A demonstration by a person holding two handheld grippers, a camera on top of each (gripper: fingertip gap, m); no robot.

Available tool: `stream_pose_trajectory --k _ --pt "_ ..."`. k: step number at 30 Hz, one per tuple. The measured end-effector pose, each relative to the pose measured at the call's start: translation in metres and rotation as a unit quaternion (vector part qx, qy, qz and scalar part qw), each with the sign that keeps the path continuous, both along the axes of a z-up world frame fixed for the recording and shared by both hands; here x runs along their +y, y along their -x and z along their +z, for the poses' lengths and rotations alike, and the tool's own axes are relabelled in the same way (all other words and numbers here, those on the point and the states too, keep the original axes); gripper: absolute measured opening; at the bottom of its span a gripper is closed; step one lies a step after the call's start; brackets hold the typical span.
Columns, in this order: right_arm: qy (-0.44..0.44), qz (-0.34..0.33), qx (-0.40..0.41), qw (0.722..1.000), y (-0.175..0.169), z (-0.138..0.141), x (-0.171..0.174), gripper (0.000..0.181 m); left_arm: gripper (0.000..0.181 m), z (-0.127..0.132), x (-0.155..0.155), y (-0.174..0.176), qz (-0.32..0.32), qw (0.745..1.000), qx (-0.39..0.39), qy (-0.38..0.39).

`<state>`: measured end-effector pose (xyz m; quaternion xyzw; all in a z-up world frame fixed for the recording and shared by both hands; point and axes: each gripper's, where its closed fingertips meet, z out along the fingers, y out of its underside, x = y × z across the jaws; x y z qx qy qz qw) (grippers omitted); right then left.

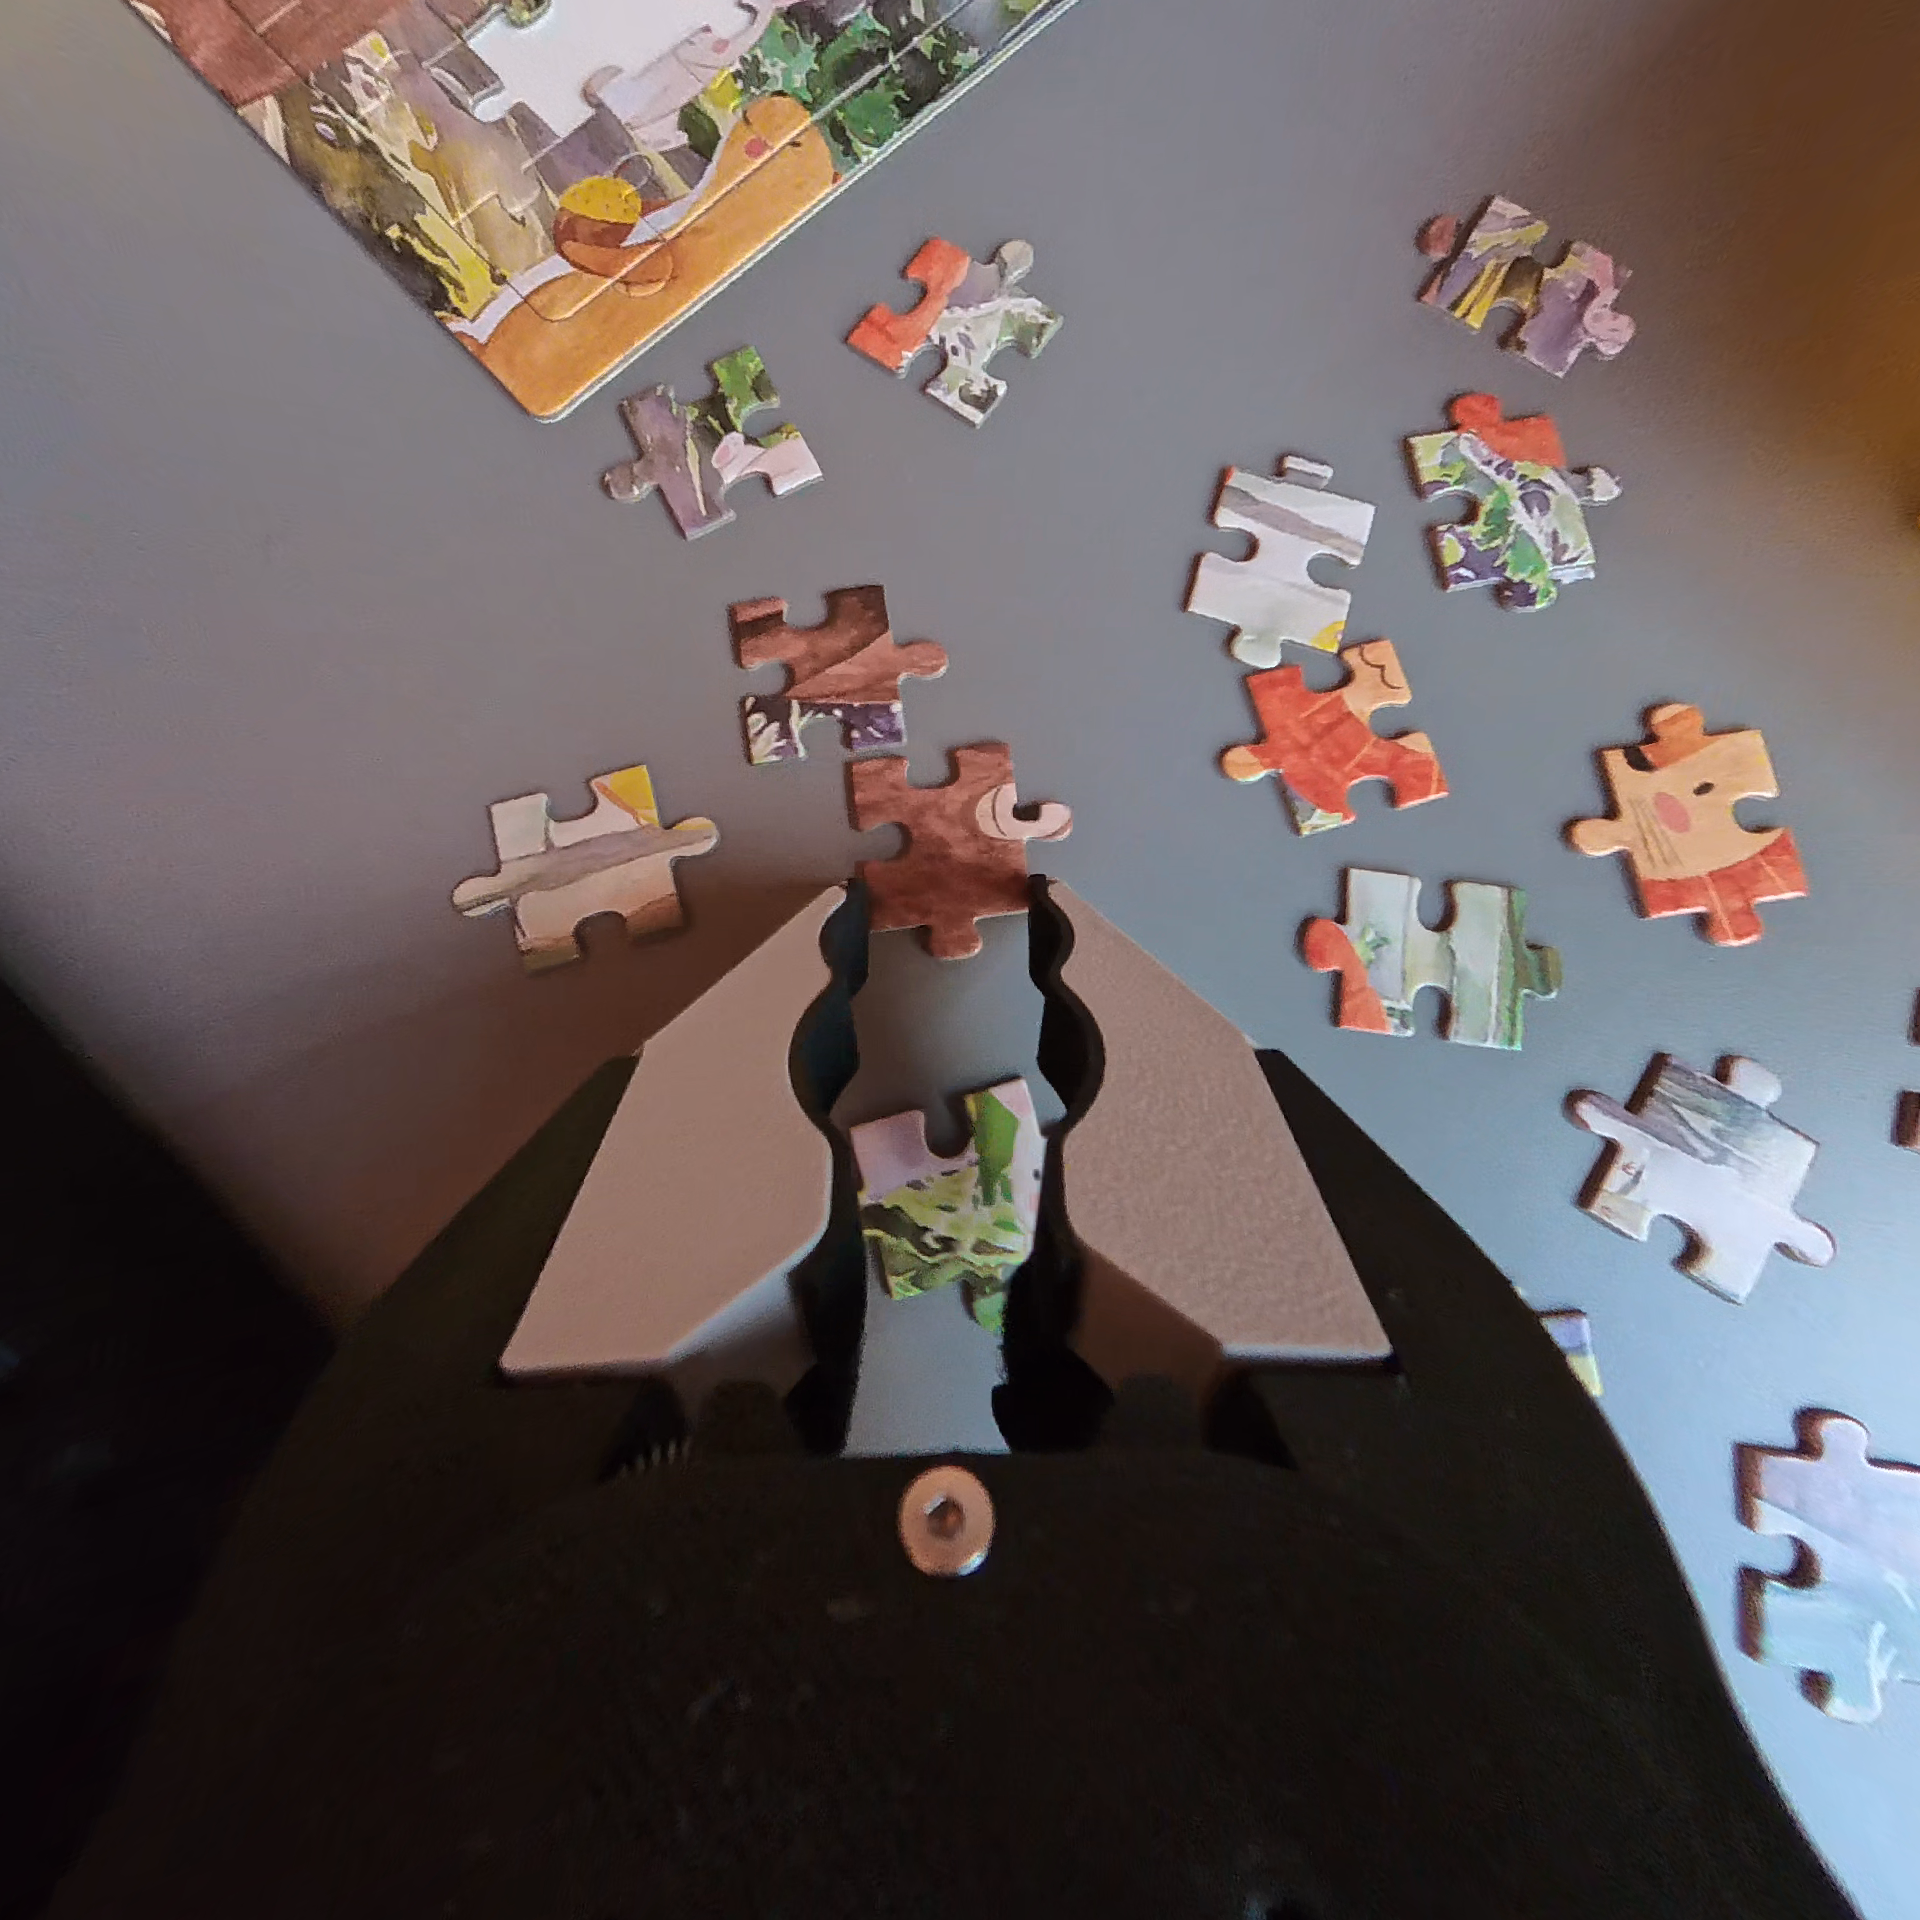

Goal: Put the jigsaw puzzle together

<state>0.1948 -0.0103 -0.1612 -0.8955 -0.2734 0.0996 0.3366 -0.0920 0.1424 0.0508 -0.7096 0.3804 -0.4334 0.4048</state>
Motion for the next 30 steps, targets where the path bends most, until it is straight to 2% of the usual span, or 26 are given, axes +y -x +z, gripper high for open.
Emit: stream_pose_trajectory --k 2,4,7,9,11,13,17,21,30 --pt "-0.005 -0.007 -0.010 1.000 -0.003 0.005 0.004 0.030 0.055 0.001 0.001 0.001 0.001 1.000 -0.002 0.000" --pt "-0.035 -0.008 -0.002 0.999 0.005 0.026 0.015 0.030 0.055 0.002 0.001 0.002 0.001 1.000 -0.004 0.000" --pt "-0.098 0.036 0.022 0.994 0.053 0.072 0.040 0.030 0.055 0.001 0.001 0.001 0.001 1.000 -0.003 0.000" --pt "-0.110 0.091 0.011 0.990 0.098 0.085 0.057 0.030 0.055 0.000 0.001 0.000 -0.001 1.000 0.000 0.001" --pt "-0.103 0.143 -0.014 0.984 0.144 0.082 0.075 0.030 0.055 -0.001 0.000 0.000 -0.003 1.000 0.003 0.002" --pt "-0.083 0.200 -0.037 0.976 0.183 0.066 0.089 0.030 0.054 0.000 -0.001 0.000 -0.003 1.000 0.003 0.000" --pt "-0.037 0.252 -0.060 0.965 0.223 0.032 0.113 0.030 0.055 0.002 -0.001 0.002 -0.002 1.000 -0.002 0.000" --pt "-0.009 0.269 -0.071 0.960 0.234 0.013 0.121 0.030 0.054 0.002 0.001 0.003 -0.002 1.000 -0.006 0.003" --pt "0.011 0.283 -0.066 0.957 0.233 0.004 0.122 0.030 0.055 -0.002 0.002 0.000 -0.005 1.000 -0.002 0.008"
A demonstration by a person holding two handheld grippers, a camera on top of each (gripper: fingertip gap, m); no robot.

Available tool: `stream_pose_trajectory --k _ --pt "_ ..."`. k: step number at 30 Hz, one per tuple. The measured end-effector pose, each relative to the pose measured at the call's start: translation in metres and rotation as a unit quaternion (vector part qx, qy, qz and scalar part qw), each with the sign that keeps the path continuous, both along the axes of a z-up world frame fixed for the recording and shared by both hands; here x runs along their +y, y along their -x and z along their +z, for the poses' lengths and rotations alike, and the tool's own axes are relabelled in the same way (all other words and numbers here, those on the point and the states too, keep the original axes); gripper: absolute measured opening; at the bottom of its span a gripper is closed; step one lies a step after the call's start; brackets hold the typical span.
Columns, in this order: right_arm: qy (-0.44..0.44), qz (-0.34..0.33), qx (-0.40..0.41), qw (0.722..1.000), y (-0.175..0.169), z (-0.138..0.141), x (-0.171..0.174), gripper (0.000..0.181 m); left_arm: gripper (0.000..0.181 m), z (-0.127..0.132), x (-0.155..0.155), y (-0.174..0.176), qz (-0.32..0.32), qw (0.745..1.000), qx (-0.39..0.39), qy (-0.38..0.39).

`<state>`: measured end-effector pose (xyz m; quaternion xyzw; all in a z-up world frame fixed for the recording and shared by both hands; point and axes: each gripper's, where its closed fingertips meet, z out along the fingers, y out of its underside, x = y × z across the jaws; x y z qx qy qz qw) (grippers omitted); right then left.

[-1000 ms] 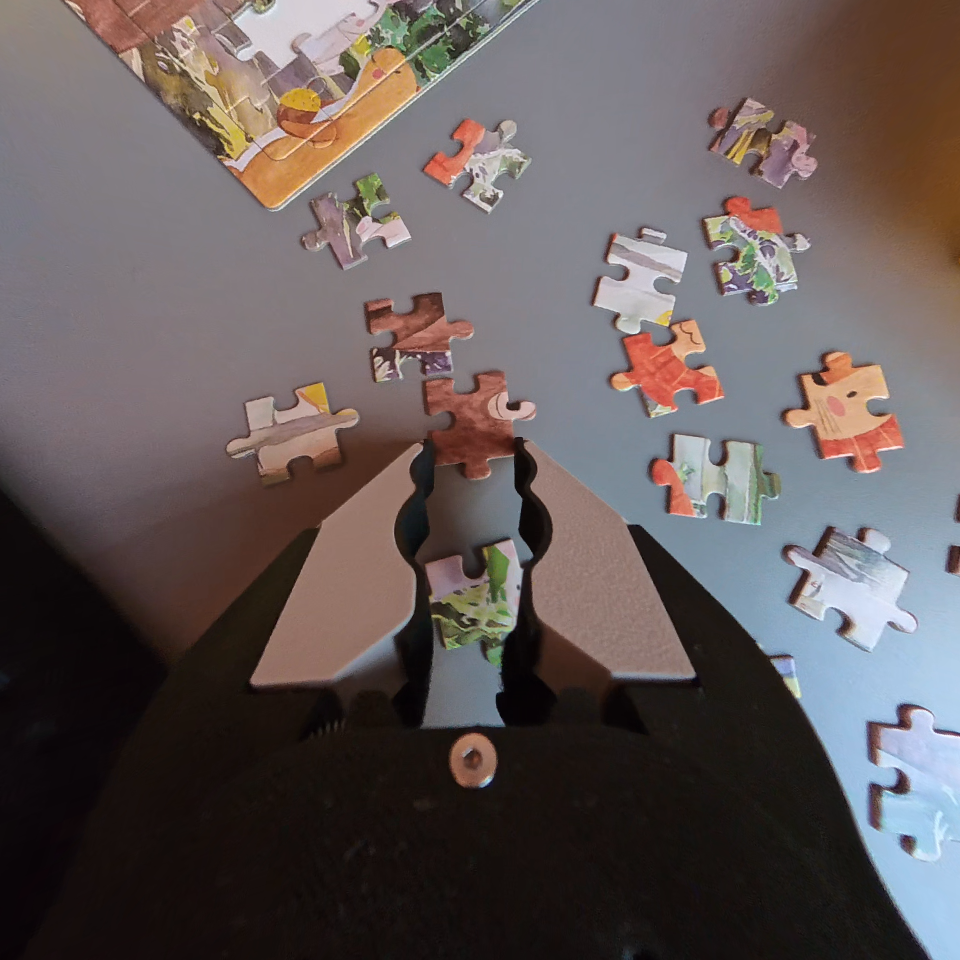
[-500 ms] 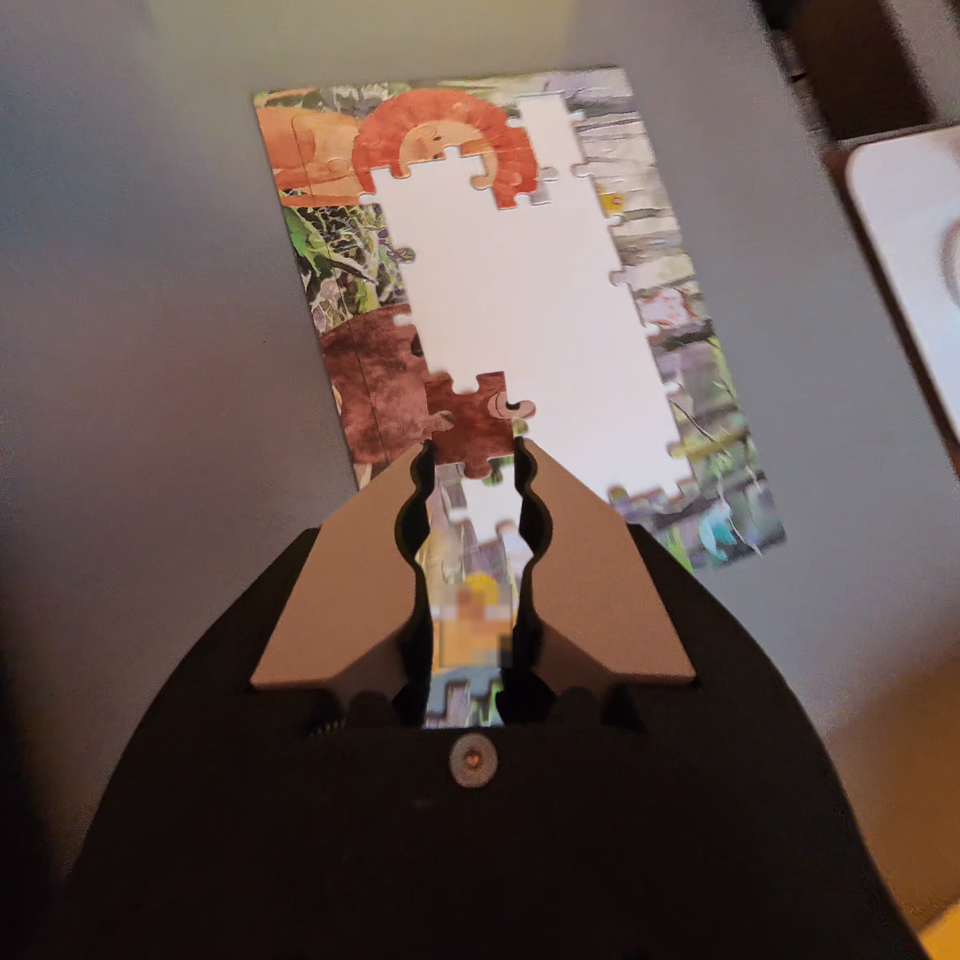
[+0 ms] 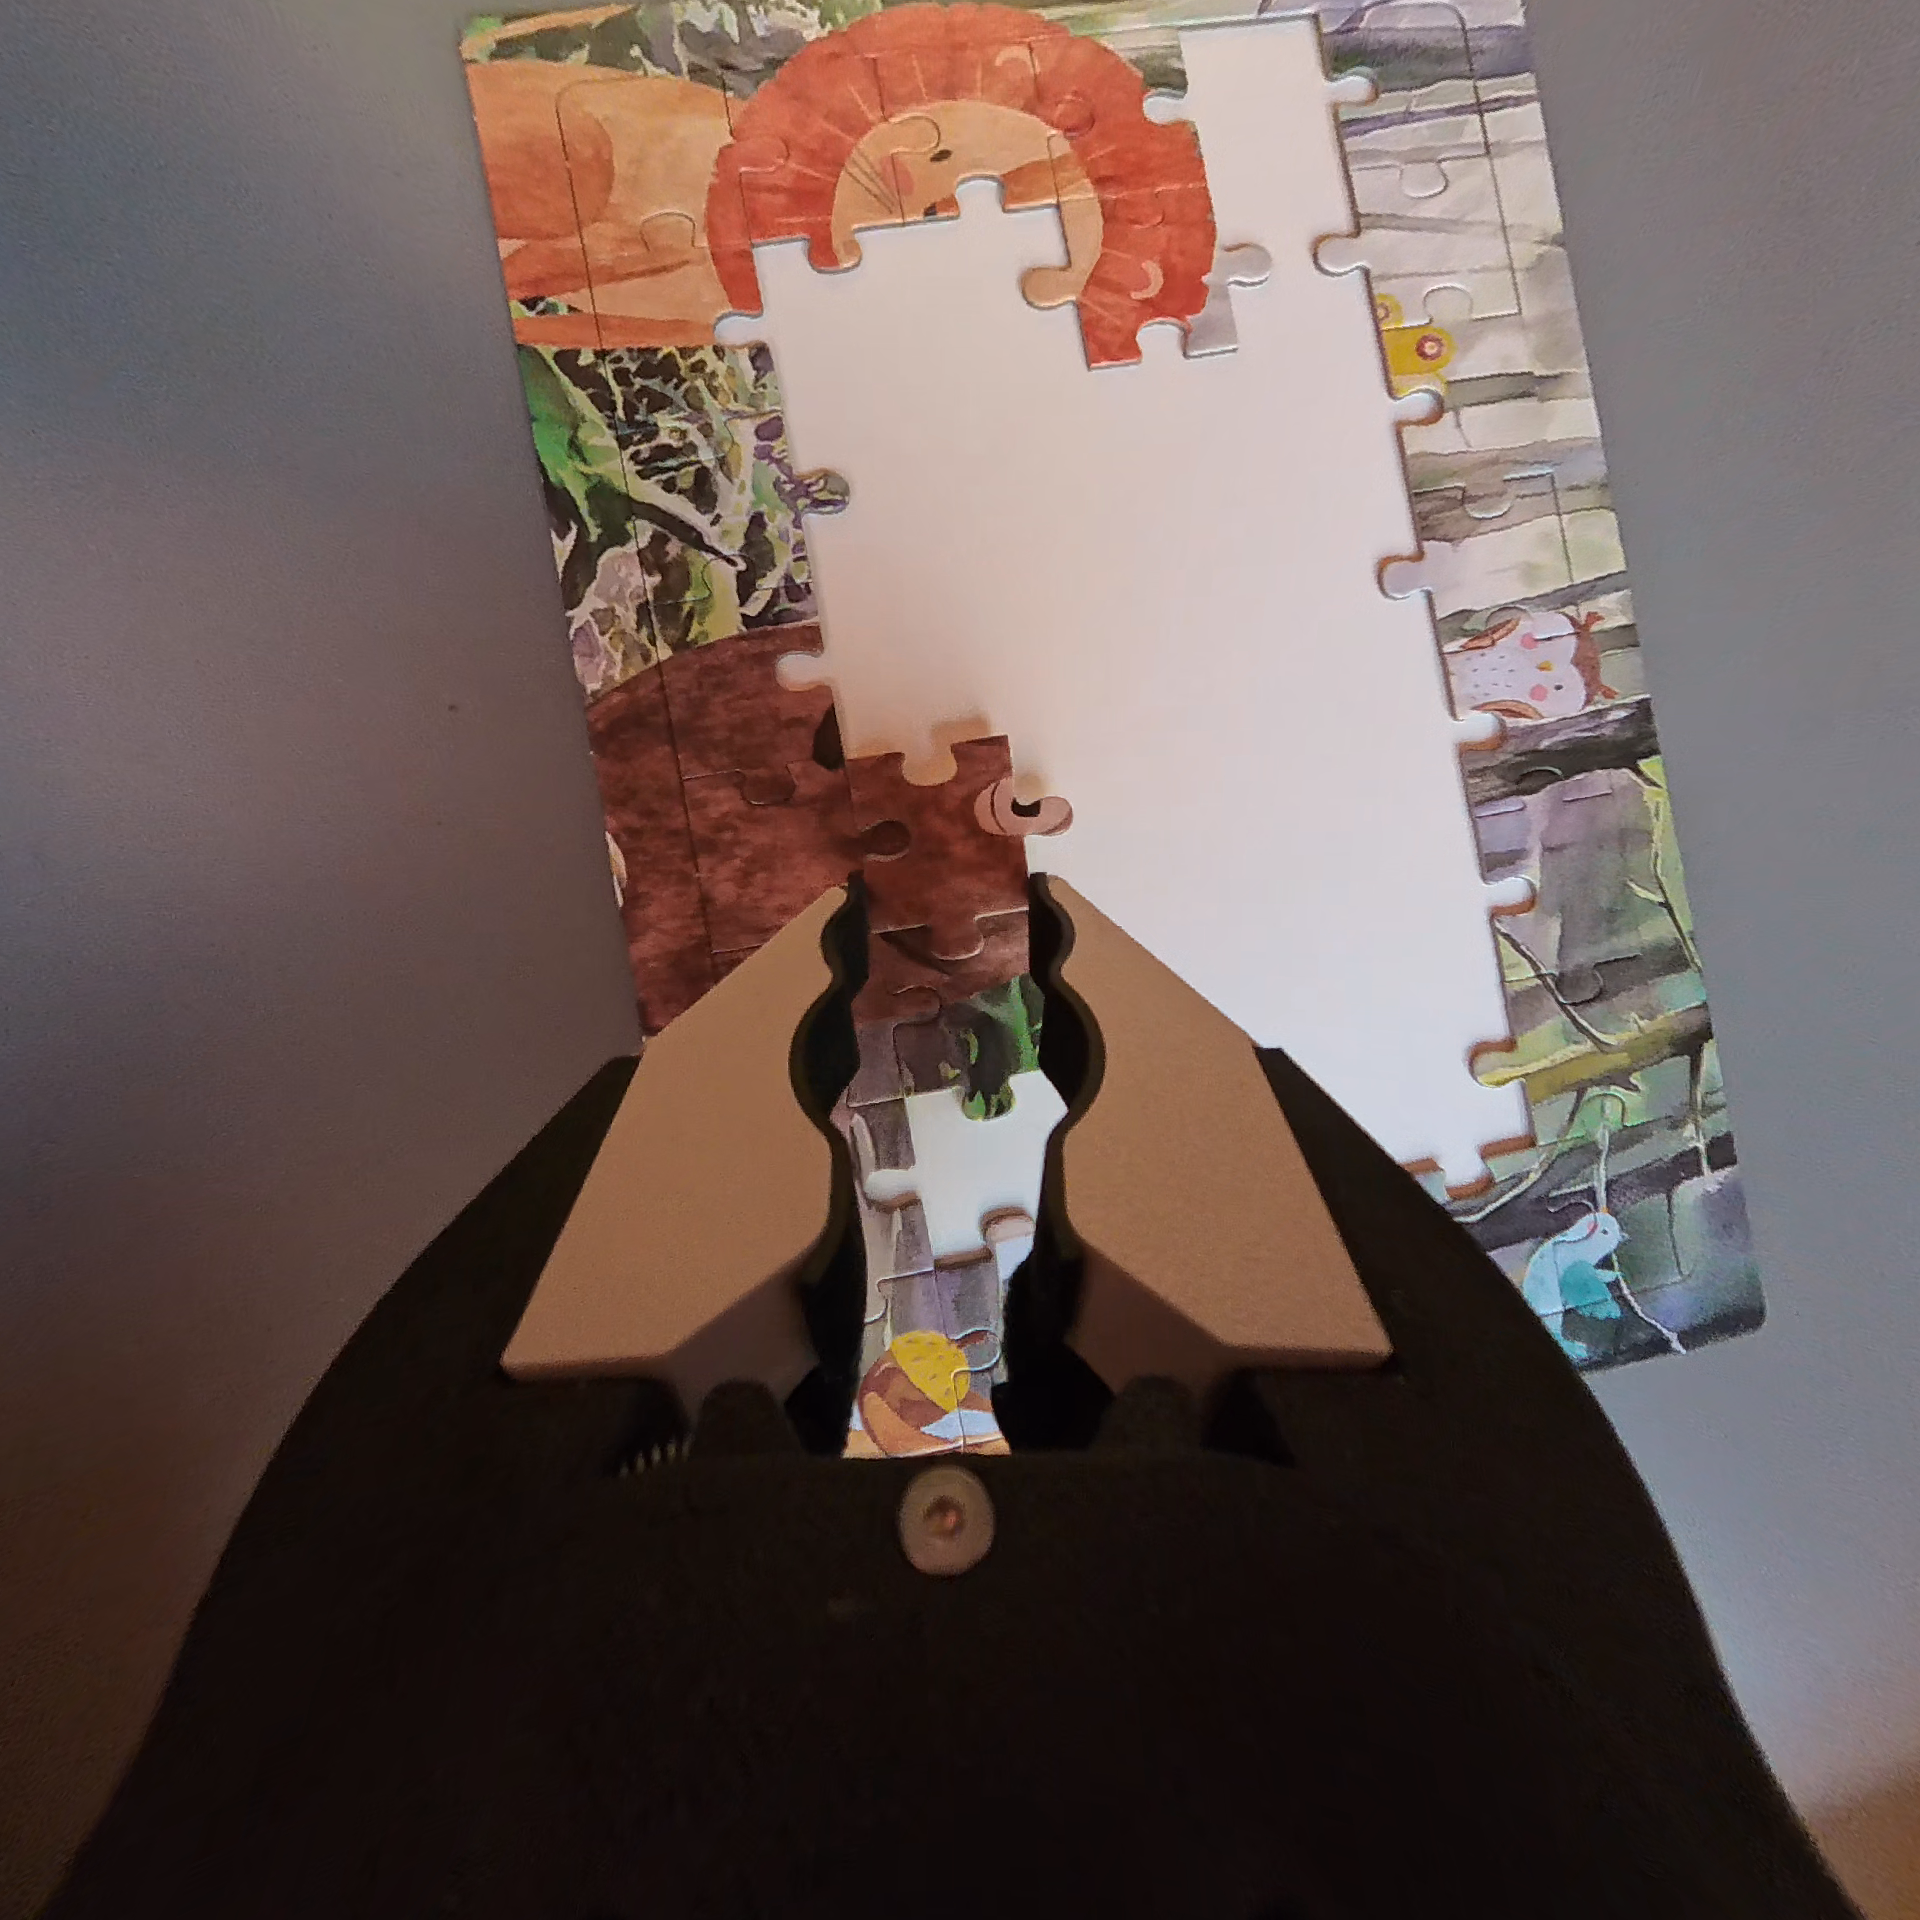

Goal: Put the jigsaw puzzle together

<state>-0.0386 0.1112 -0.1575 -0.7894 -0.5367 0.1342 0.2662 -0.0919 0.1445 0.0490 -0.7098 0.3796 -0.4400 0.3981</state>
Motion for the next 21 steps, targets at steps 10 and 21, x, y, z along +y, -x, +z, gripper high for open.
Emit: stream_pose_trajectory --k 10,21 --pt "0.001 0.006 0.000 1.000 0.0027 -0.0002 0.0016 0.030 0.055 -0.0023 0.0000 -0.0017 -0.001 1.000 0.004 0.001" --pt "0.035 0.014 0.005 0.999 0.0026 -0.0016 0.0000 0.032 0.054 -0.0033 0.0004 -0.0017 -0.001 1.000 0.006 0.002"
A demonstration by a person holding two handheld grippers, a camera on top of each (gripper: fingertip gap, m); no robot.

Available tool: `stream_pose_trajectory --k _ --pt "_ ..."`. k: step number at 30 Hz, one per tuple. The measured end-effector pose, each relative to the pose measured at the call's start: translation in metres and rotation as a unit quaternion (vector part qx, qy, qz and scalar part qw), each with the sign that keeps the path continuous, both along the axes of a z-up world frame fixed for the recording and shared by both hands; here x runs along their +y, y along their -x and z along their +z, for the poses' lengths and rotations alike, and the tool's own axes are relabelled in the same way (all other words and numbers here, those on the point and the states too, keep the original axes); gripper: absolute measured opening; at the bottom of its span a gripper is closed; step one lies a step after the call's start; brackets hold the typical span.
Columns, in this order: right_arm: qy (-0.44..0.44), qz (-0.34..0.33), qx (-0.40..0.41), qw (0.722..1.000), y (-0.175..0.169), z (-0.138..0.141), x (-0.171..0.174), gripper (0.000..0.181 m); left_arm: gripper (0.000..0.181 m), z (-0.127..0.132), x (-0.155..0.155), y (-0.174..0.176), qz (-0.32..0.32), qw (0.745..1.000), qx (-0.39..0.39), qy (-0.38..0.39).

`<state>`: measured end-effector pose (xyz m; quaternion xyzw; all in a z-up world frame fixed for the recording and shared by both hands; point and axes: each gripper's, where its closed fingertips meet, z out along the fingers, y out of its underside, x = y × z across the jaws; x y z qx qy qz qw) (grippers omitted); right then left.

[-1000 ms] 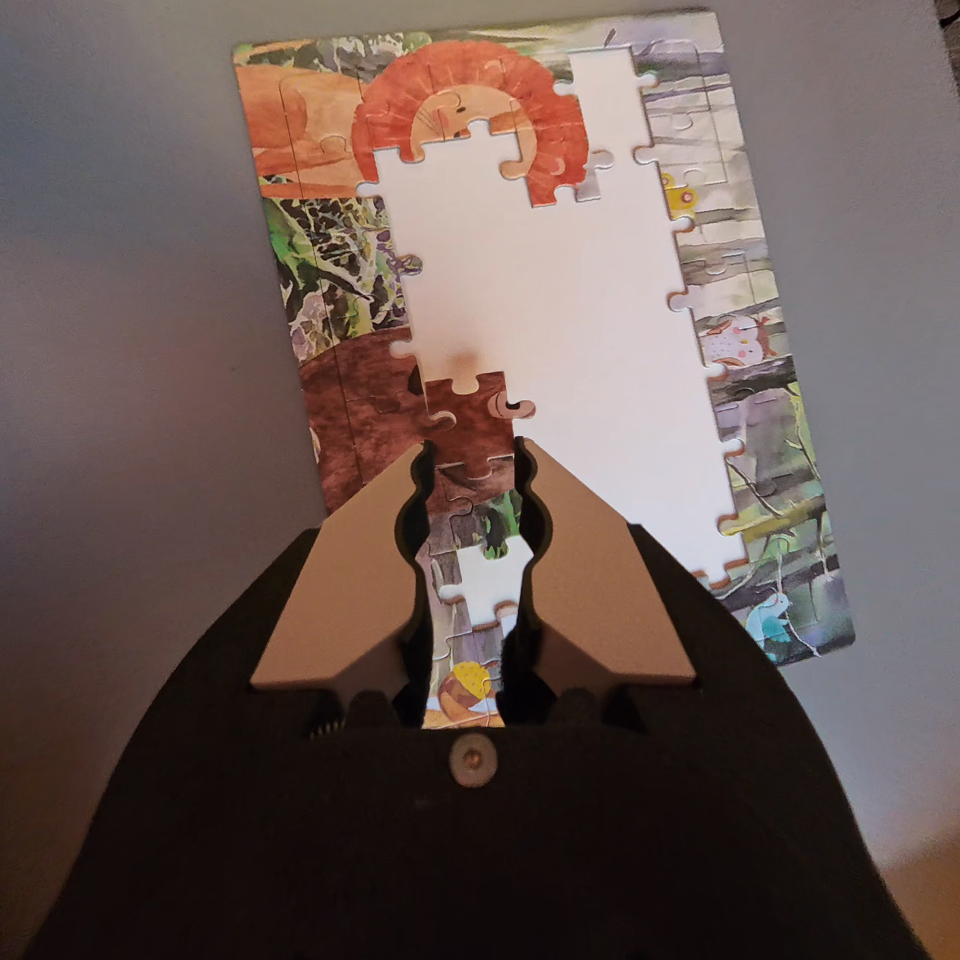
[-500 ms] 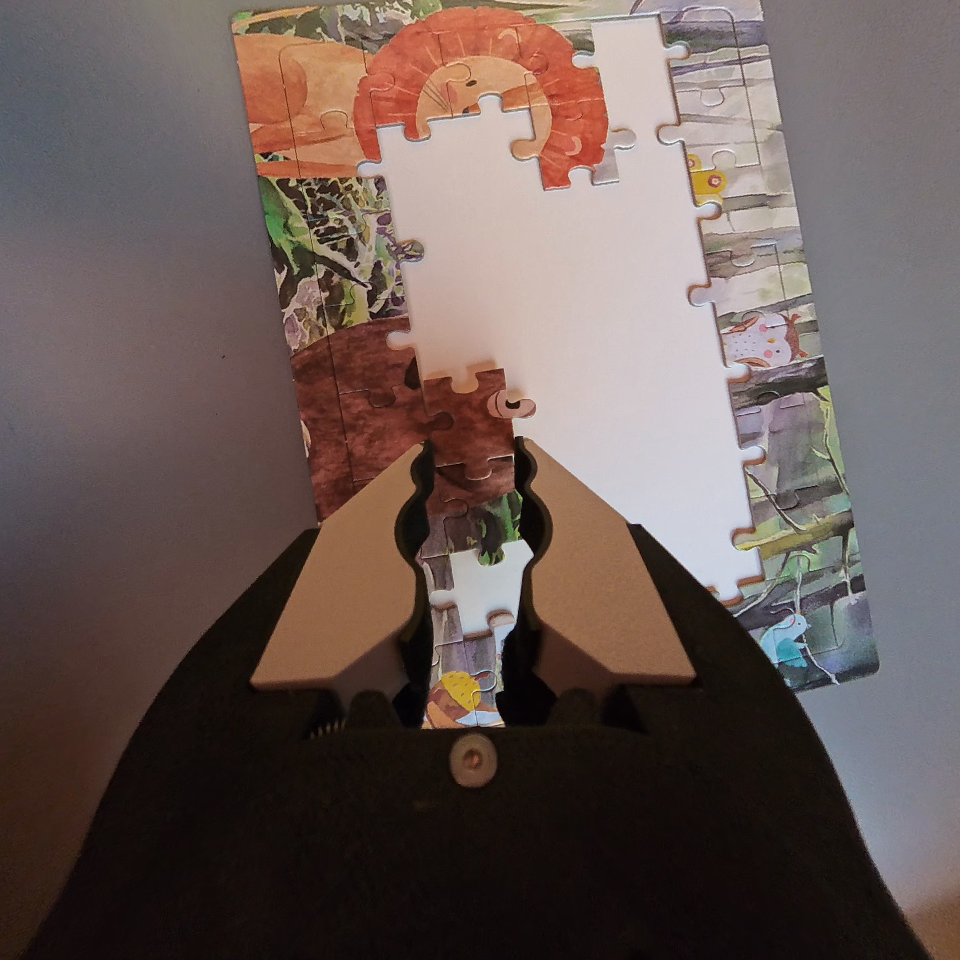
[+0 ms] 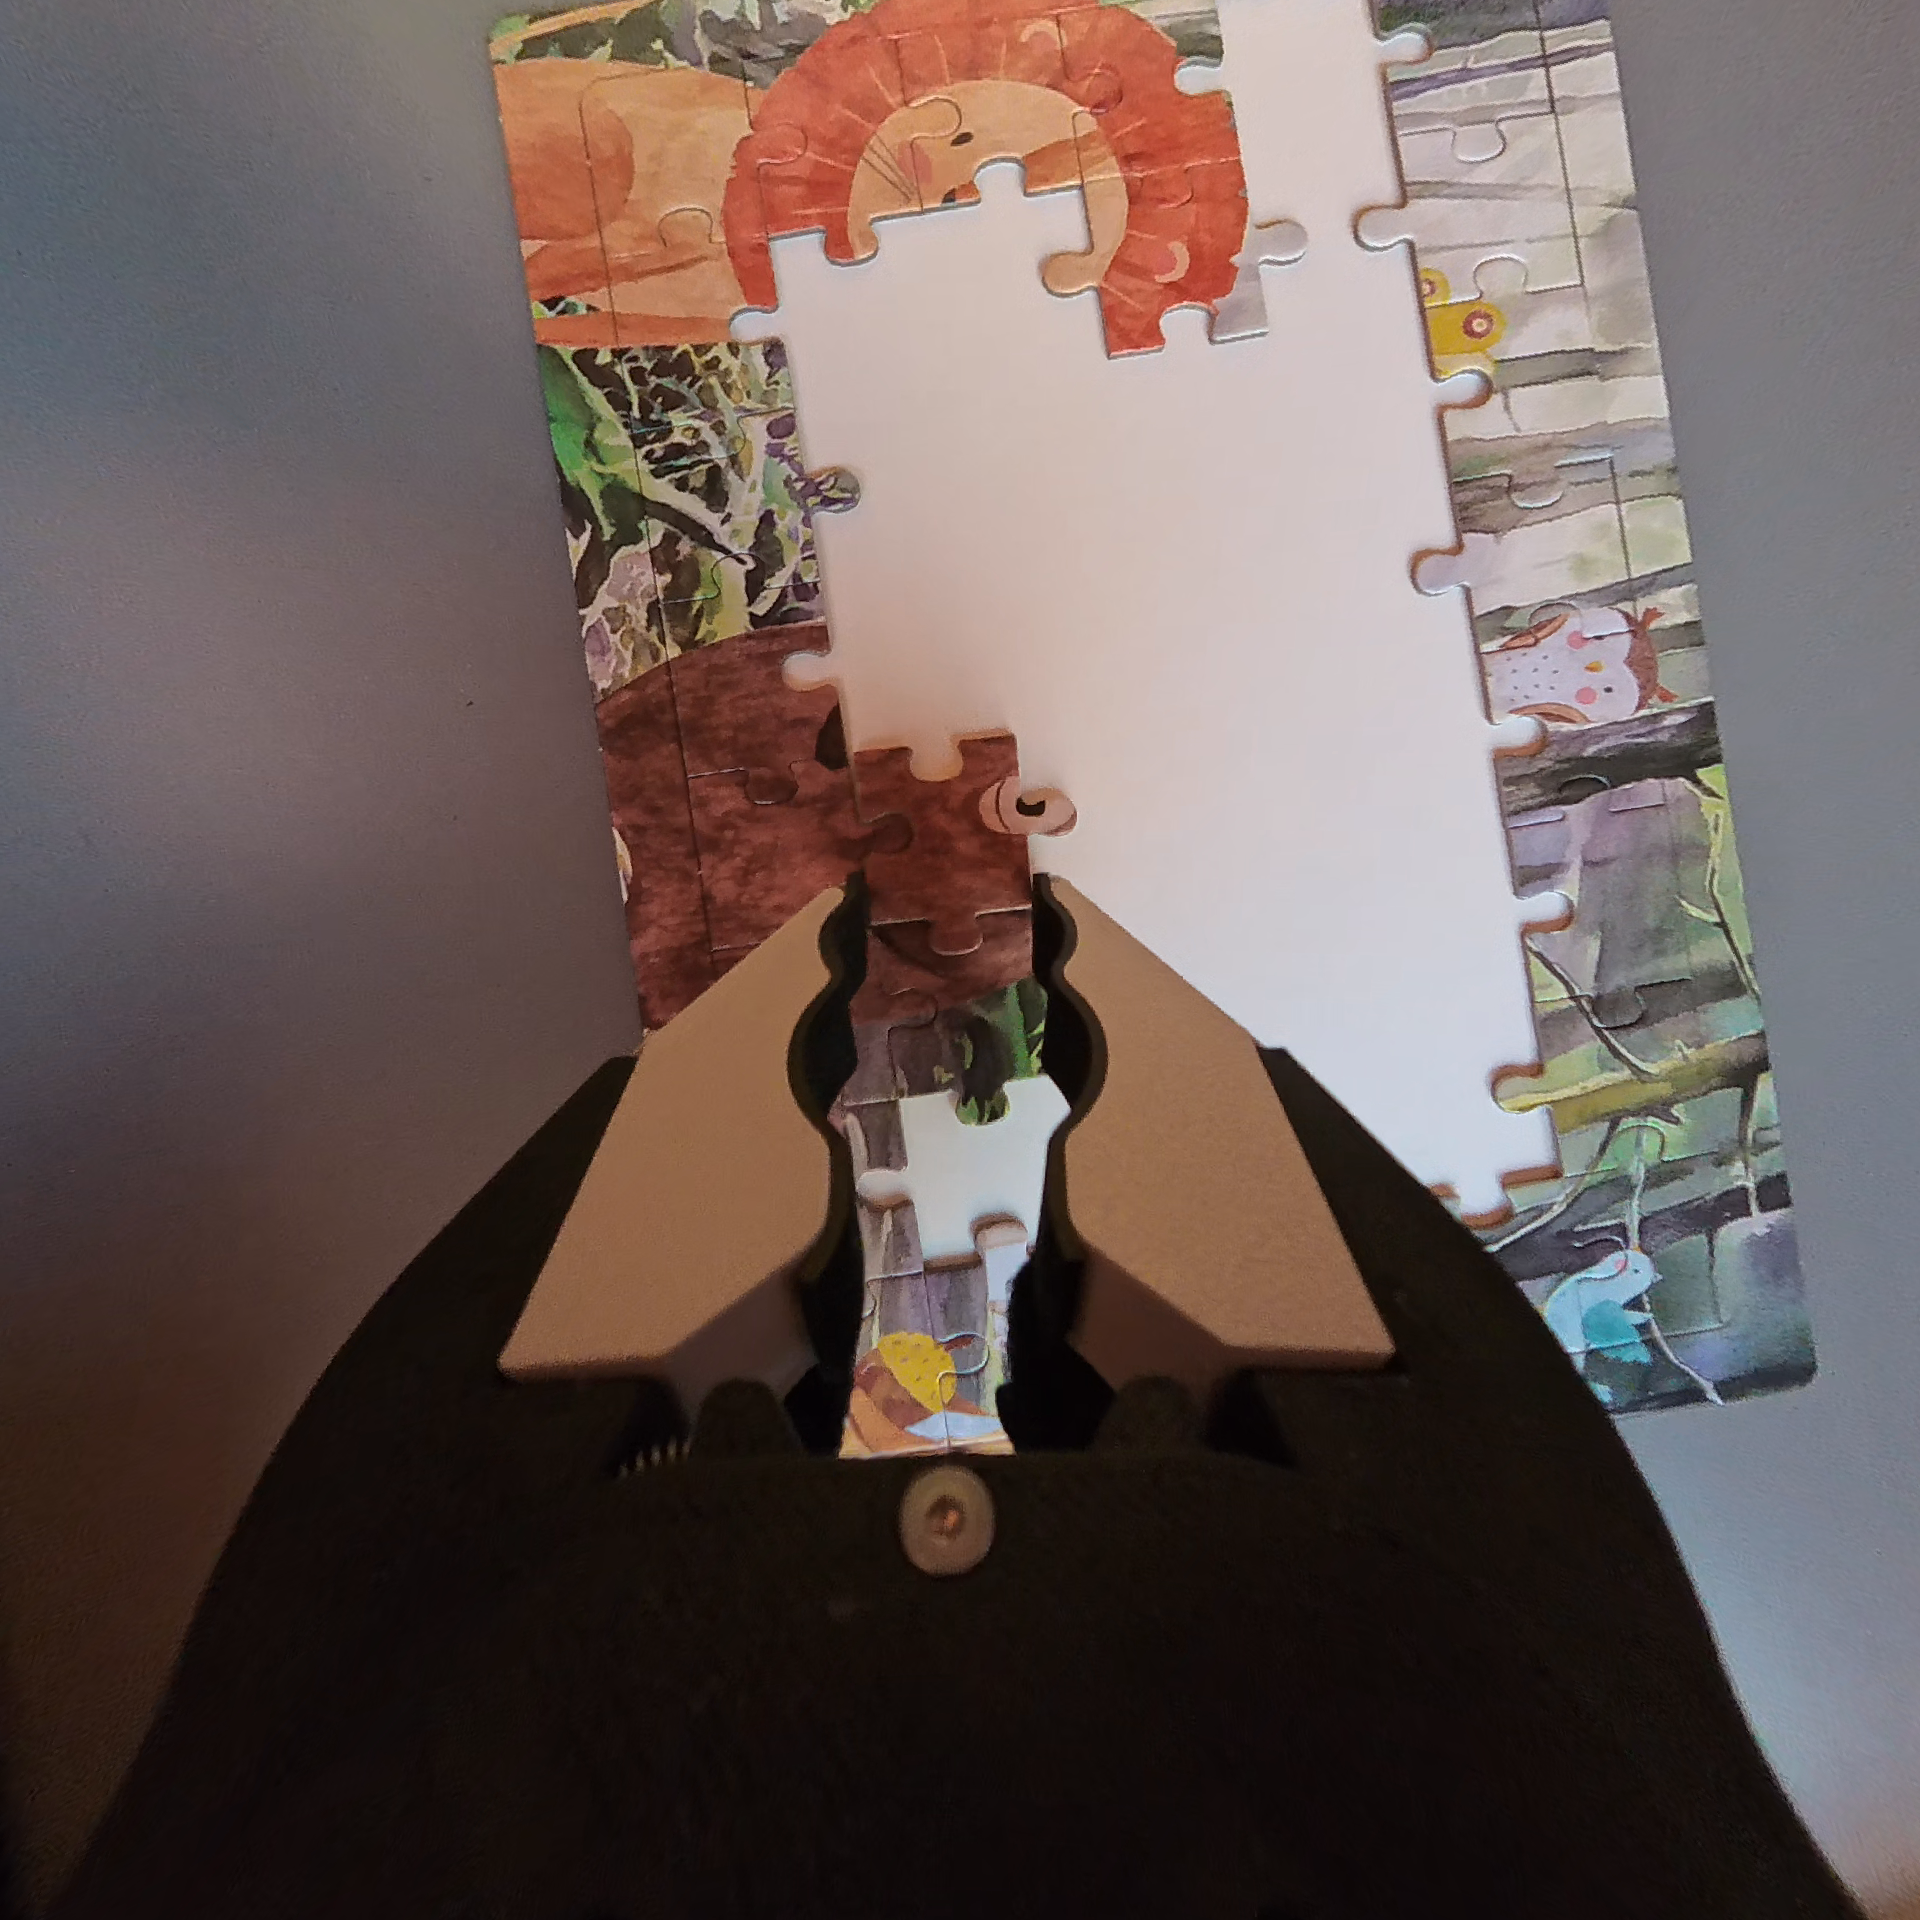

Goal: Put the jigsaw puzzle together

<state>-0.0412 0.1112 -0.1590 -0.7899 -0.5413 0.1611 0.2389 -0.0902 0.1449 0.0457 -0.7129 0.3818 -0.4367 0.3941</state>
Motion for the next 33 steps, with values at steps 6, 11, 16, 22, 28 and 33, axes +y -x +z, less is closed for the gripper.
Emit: stream_pose_trajectory --k 6,11,16,22,28,33 --pt "-0.005 -0.037 0.091 0.995 -0.002 0.033 0.010 0.035 0.054 0.001 0.001 0.001 0.002 1.000 -0.002 0.000" --pt "-0.007 -0.046 0.106 0.993 -0.010 0.035 0.012 0.030 0.055 0.000 0.001 0.001 0.002 1.000 0.000 0.001" --pt "0.009 -0.020 0.069 0.997 -0.008 0.012 0.004 0.029 0.055 -0.003 0.001 0.000 0.002 1.000 0.004 0.002" --pt "0.004 -0.004 0.059 0.998 -0.006 0.003 0.003 0.017 0.054 -0.003 0.002 0.001 0.002 1.000 0.004 0.004" --pt "0.000 -0.019 0.071 0.997 0.004 0.003 0.013 0.017 0.054 -0.005 0.001 -0.001 0.000 1.000 0.007 0.005" --pt "-0.018 -0.029 0.086 0.996 0.003 0.015 0.018 0.018 0.054 -0.006 0.001 -0.001 -0.001 1.000 0.011 0.005"
